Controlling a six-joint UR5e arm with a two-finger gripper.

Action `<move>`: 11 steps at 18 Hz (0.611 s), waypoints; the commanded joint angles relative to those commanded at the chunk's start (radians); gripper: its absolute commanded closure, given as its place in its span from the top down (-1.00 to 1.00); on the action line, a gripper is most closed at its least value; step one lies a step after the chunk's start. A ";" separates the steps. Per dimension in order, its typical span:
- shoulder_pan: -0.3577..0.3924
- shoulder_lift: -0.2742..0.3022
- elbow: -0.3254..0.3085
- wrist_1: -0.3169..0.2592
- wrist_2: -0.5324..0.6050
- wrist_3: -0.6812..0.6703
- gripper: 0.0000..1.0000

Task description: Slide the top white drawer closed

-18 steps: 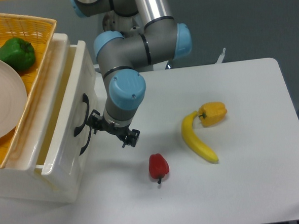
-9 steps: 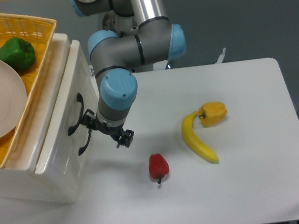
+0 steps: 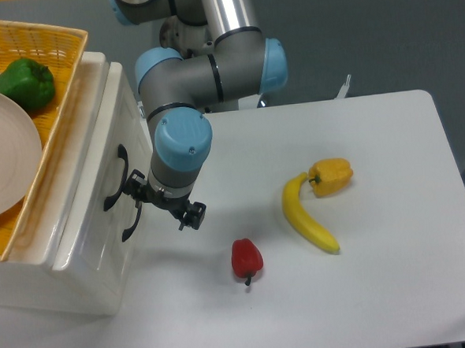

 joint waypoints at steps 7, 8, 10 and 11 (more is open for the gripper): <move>0.000 -0.002 0.000 -0.002 -0.028 -0.031 1.00; -0.002 -0.002 -0.002 0.000 -0.028 -0.032 1.00; -0.002 0.000 -0.002 0.000 -0.026 -0.032 1.00; 0.000 0.003 0.003 -0.002 -0.026 -0.031 1.00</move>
